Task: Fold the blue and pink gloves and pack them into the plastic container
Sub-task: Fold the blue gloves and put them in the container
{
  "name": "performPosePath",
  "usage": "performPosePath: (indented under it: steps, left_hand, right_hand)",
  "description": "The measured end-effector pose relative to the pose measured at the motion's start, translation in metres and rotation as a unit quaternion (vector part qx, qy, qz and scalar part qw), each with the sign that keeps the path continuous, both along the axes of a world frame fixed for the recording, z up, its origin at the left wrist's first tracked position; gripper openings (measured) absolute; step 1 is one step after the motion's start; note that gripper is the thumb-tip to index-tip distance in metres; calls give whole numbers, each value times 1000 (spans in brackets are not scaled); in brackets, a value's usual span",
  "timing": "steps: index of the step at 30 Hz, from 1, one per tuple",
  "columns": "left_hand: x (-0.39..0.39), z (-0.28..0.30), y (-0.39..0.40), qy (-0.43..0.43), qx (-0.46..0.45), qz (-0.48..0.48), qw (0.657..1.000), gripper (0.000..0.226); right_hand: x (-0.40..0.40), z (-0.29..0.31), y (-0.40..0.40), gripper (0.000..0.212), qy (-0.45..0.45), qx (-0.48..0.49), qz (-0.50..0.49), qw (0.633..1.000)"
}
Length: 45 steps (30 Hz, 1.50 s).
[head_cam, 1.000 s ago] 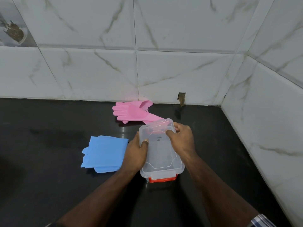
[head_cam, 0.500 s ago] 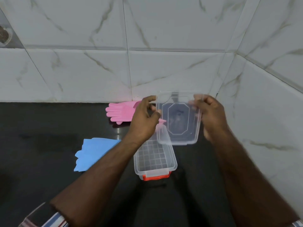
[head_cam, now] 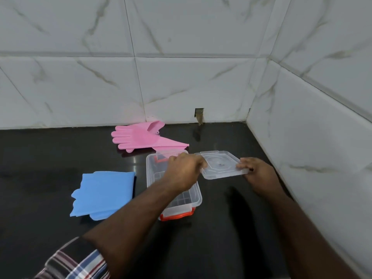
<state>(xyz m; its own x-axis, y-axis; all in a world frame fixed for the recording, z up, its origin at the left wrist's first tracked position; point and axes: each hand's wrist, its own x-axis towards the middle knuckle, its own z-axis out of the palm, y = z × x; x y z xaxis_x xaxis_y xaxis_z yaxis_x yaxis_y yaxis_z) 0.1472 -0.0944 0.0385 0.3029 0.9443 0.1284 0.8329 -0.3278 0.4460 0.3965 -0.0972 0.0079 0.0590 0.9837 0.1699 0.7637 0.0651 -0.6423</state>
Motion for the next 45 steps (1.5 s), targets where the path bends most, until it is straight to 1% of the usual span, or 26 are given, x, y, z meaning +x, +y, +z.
performPosePath:
  steps: [2, 4, 7, 9, 11, 13, 15, 17, 20, 24, 26, 28, 30, 32, 33, 36, 38, 40, 42, 45]
  left_hand:
    - [3, -2, -1, 2, 2, -1, 1000, 25]
    - [2, -1, -3, -24, 9, 10, 1000, 27]
    - [-11, 0, -5, -91, 22, 37, 995, 26]
    - [-25, 3, -8, -149, 38, 60, 986, 24]
    - [-43, 6, -13, -205, 47, 93, 973, 22]
    - [-67, 8, -20, -238, 53, 129, 961, 20]
    - [-96, 6, -26, -257, 51, 167, 951, 20]
    - [-129, 2, -33, -269, 43, 216, 938, 20]
    - [-175, -5, -45, -242, 30, 265, 933, 21]
    - [-225, -22, -57, -161, -21, 303, 939, 25]
    - [-243, -34, -62, -121, -47, 293, 947, 28]
    - [-258, -48, -67, -87, -60, 277, 955, 31]
    - [-272, -60, -73, -60, -74, 263, 960, 32]
    - [-284, -67, -77, -47, -88, 255, 962, 34]
    - [-289, -69, -78, -50, -92, 251, 962, 35]
    - [-296, -71, -80, -68, -96, 234, 965, 38]
    - [-299, -73, -80, -82, -100, 224, 966, 38]
    - [-301, -75, -81, -101, -104, 219, 965, 38]
    - [-303, -76, -82, -122, -105, 219, 962, 38]
    - [-306, -76, -84, -150, -108, 221, 958, 39]
  right_hand:
    - [3, -10, -2, 28, -26, -17, 10, 999]
    - [5, -17, -5, 32, -57, -31, 32, 997]
    - [7, -26, -10, 31, -100, -64, 43, 992]
    - [6, -30, -12, 34, -107, -89, 33, 990]
    - [-1, -24, -12, 37, -82, -104, 6, 991]
    - [-19, -9, -9, 40, -47, -105, -27, 993]
    - [-47, 13, -6, 34, 11, -78, -53, 995]
    - [-83, 37, -6, 24, 72, -41, -47, 995]
    - [-144, 73, -13, 19, 164, -38, -2, 986]
    - [-237, 95, -30, 19, 231, -79, 85, 966]
    - [-284, 81, -37, 20, 224, -118, 123, 960]
    - [-322, 53, -41, 26, 181, -171, 136, 959]
    - [-342, 27, -41, 36, 137, -205, 116, 962]
    - [-348, 10, -36, 44, 96, -215, 83, 968]
    - [-348, 6, -35, 43, 78, -221, 65, 970]
    - [-350, -5, -29, 32, 51, -255, 17, 966]
    - [-353, -8, -27, 39, 56, -271, -3, 961]
    - [-354, -5, -26, 46, 80, -278, -29, 957]
    - [-355, -4, -24, 49, 144, -285, -60, 946]
    - [-355, -7, -19, 54, 265, -315, -91, 907]
